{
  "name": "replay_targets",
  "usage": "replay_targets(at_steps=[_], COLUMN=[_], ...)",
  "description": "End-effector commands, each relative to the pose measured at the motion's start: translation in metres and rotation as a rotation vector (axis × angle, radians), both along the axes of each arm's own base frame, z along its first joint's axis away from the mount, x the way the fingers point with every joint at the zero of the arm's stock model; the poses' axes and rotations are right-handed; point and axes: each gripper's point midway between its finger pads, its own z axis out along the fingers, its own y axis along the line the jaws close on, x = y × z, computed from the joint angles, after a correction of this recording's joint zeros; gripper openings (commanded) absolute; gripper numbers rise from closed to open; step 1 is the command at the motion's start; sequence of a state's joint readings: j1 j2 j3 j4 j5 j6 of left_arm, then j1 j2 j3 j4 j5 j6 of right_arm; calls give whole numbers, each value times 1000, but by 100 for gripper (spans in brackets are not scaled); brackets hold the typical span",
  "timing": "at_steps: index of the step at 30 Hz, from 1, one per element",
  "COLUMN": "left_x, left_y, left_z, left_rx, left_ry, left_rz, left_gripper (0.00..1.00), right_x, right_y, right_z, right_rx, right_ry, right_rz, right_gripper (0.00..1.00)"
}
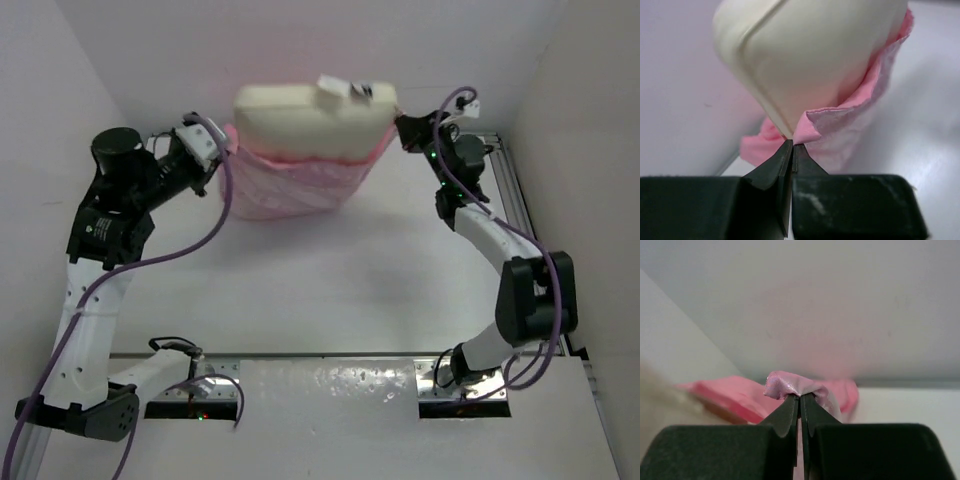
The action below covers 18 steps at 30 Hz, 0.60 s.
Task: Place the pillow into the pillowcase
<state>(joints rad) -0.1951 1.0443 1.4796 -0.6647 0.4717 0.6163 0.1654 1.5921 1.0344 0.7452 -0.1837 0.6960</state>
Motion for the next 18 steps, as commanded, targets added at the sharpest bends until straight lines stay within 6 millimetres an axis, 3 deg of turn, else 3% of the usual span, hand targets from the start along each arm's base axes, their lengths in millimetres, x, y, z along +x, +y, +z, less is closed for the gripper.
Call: replay_targets(at_steps=[1,3,8,12,16,18], left_x=[-7,-9,-4,0,-2,-2], left_y=[4,9,24,35,52,51], left_z=[83,97,120,136,172,173], left_rx=[-228,-260,-242,-223,-206,-176], left_ry=[-165,-199,-339,-450,-621,-641], left_rz=[40,52,121,174,249,241], left_gripper=[0,0,0,0,0,0], right_x=[-18,-32,-66,-79,-86,-88], right_y=[-26,-34,-30,-29,-23,-22], right_z=[85,105,141,153,158,158], right_rx=[-4,-6,-45,-63,-79,-78], right_ry=[-230,-260,-359,-387,-394,-394], right_rz=[-52,-48,-26,-20,-7,-5], right_gripper=[0,0,0,0,0,0])
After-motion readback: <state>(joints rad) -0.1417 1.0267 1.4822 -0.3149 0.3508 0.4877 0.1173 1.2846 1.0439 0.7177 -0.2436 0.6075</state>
